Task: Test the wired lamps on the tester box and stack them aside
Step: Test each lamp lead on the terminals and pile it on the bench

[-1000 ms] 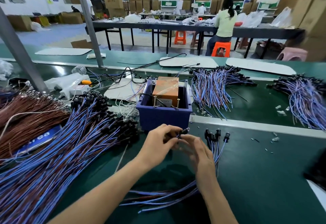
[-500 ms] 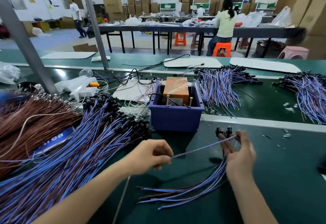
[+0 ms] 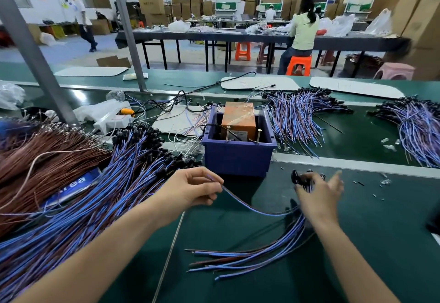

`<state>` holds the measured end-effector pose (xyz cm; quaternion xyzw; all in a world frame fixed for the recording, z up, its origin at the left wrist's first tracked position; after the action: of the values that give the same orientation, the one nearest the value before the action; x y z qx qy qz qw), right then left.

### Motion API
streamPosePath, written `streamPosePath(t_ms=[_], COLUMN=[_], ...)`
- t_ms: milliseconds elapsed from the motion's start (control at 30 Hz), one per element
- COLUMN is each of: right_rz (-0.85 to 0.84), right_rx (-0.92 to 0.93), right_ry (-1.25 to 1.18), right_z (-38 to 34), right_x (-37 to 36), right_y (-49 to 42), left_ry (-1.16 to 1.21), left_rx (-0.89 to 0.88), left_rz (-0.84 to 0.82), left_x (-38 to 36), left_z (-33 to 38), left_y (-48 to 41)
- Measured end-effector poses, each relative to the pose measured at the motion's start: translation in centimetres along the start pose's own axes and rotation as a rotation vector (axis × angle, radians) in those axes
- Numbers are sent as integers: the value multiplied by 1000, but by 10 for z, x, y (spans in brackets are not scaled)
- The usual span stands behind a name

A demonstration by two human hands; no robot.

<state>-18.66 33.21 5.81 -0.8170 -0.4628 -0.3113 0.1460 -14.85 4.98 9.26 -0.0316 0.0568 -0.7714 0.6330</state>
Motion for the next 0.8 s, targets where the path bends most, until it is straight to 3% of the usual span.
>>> streamPosePath(t_ms=[100,200,267,533,800], right_rz=[73,-249,-321,-165,-140], right_rx=[273,388,377,172,35], right_ry=[-206,-333,-351,-498,-529], right_z=[-44,-81,-89,-74,-60], right_x=[11,-12,-28,-41,-49], right_y=[44,83,90,59,44], left_ry=[61,79,74,122,212], left_rx=[16,2,-16,-13,74], left_rz=[62,92,140,363,437], left_x=[-11,-23,-28,-29,-15], left_z=[-7,-9,-10,-20,-29], left_y=[-15,-30,-40,-63,-72])
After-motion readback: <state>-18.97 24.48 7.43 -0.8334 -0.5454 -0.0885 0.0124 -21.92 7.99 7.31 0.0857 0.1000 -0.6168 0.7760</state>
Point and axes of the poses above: each hand's wrist, its own y-axis away from the middle knuckle, its own x-axis out of the back of the hand, z = x × y, the point moved 7 cm from there along -y, towards the middle knuckle, and after that the axes turned 13 degrees about -x, right-handed, at the moved point
